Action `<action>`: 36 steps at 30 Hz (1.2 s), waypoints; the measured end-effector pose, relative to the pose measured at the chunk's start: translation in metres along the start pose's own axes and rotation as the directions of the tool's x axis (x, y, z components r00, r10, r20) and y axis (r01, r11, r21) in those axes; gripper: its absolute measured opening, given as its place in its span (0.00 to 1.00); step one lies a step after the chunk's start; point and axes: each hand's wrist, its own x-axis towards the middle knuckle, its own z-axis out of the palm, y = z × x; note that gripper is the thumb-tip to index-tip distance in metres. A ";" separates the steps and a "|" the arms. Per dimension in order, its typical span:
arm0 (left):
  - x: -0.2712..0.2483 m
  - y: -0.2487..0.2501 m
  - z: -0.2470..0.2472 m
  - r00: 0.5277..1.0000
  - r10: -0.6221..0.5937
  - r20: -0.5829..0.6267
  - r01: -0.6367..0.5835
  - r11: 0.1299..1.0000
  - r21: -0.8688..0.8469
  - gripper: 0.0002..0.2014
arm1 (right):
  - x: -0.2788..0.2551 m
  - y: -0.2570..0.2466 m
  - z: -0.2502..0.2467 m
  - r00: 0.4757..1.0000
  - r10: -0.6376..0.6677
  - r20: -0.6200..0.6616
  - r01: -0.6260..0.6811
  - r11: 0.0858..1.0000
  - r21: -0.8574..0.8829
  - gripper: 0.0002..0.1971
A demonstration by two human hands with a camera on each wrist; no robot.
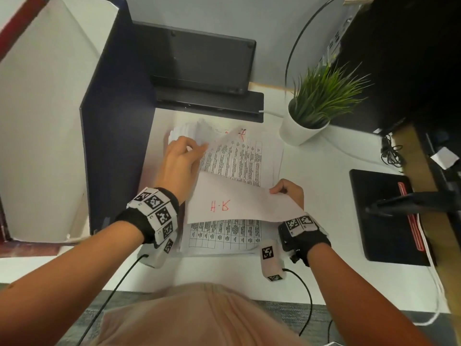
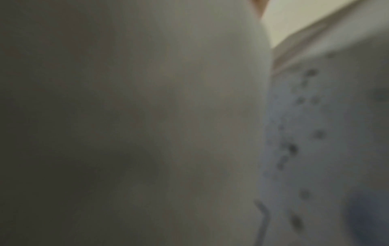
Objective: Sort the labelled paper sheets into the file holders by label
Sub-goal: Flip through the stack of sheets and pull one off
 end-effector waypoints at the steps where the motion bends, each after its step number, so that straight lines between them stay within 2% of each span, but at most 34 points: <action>1: -0.002 0.002 0.000 0.999 0.039 -0.028 -0.041 0.995 -0.094 0.15 | -0.001 -0.001 0.000 0.999 -0.044 -0.023 0.044 0.999 -0.032 0.23; 2: -0.005 0.004 0.000 0.998 0.030 -0.050 -0.039 0.979 -0.199 0.15 | -0.001 -0.003 0.001 0.995 -0.086 -0.051 0.083 0.995 -0.060 0.20; 4: -0.008 0.006 0.000 0.991 -0.134 -0.016 0.115 0.900 -0.421 0.15 | -0.005 -0.007 0.003 0.991 -0.106 -0.082 0.104 0.994 -0.028 0.15; 5: -0.008 0.007 -0.002 0.971 -0.233 0.050 0.225 0.825 -0.518 0.16 | -0.007 -0.009 0.004 0.992 -0.099 -0.072 0.102 0.994 0.038 0.19; 6: -0.009 0.008 -0.003 0.948 -0.297 0.117 0.307 0.747 -0.589 0.17 | -0.007 -0.008 0.004 0.993 -0.103 -0.057 0.109 0.988 0.108 0.27; 8: -0.006 0.005 -0.008 0.917 -0.339 0.211 0.390 0.649 -0.653 0.17 | -0.006 -0.006 0.003 0.992 -0.127 -0.019 0.128 0.988 0.081 0.36; 9: -0.003 0.004 -0.010 0.907 -0.340 0.248 0.414 0.616 -0.670 0.17 | -0.006 -0.005 0.003 0.990 -0.144 0.005 0.144 0.989 0.041 0.34; 11: 0.003 0.003 -0.015 0.886 -0.352 0.301 0.457 0.561 -0.691 0.17 | -0.003 -0.005 0.003 0.989 -0.141 0.036 0.144 0.985 -0.092 0.18; 12: 0.007 0.003 -0.015 0.872 -0.385 0.302 0.480 0.554 -0.681 0.16 | -0.002 -0.004 0.002 0.992 -0.119 0.047 0.125 0.978 -0.164 0.10; 13: 0.011 0.001 -0.015 0.854 -0.440 0.277 0.503 0.569 -0.650 0.15 | -0.002 -0.003 0.002 0.992 -0.110 0.063 0.121 0.975 -0.189 0.08; 14: 0.015 -0.001 -0.015 0.831 -0.503 0.239 0.533 0.594 -0.603 0.13 | -0.001 0.000 0.000 0.991 -0.112 0.071 0.122 0.978 -0.170 0.11; 16: 0.024 -0.008 -0.011 0.766 -0.605 0.216 0.620 0.607 -0.497 0.11 | 0.001 -0.001 -0.001 0.999 -0.003 0.042 0.001 0.999 0.050 0.19; 18: 0.031 -0.013 -0.008 0.700 -0.651 0.294 0.715 0.635 -0.294 0.14 | 0.005 -0.001 -0.003 0.988 0.151 0.033 -0.154 0.949 0.275 0.23; 19: 0.033 -0.014 -0.006 0.687 -0.655 0.315 0.721 0.668 -0.182 0.17 | 0.004 -0.002 -0.002 0.981 0.190 0.037 -0.192 0.933 0.304 0.22; 20: 0.033 -0.015 -0.005 0.691 -0.649 0.317 0.706 0.701 -0.103 0.18 | 0.004 -0.002 -0.001 0.977 0.211 0.041 -0.213 0.931 0.297 0.22; 22: 0.033 -0.013 -0.003 0.729 -0.623 0.283 0.663 0.746 -0.066 0.16 | 0.003 -0.002 -0.001 0.981 0.194 0.033 -0.195 0.945 0.264 0.22; 26: 0.029 -0.015 -0.004 0.783 -0.575 0.237 0.608 0.789 -0.094 0.09 | 0.000 -0.009 -0.002 0.999 -0.022 0.041 0.019 0.997 0.075 0.20; 29: 0.023 -0.013 -0.004 0.844 -0.510 0.166 0.530 0.840 -0.113 0.10 | -0.004 -0.007 0.001 0.993 -0.120 0.007 0.120 0.992 0.045 0.22; 31: 0.015 -0.008 -0.005 0.913 -0.406 0.026 0.406 0.905 -0.127 0.07 | -0.006 -0.004 0.004 0.994 -0.110 -0.022 0.111 0.991 0.068 0.22; 33: 0.009 -0.005 -0.006 0.964 -0.263 -0.034 0.253 0.950 -0.182 0.11 | -0.003 -0.004 0.005 0.998 -0.046 -0.030 0.050 0.991 0.125 0.21; 35: 0.004 -0.002 -0.006 0.976 -0.216 -0.026 0.197 0.925 -0.325 0.13 | 0.001 -0.005 0.004 0.998 0.054 -0.037 -0.045 0.976 0.212 0.25; 36: 0.003 -0.002 -0.006 0.969 -0.247 -0.009 0.222 0.887 -0.405 0.12 | 0.002 -0.004 0.003 0.995 0.093 -0.040 -0.081 0.968 0.238 0.27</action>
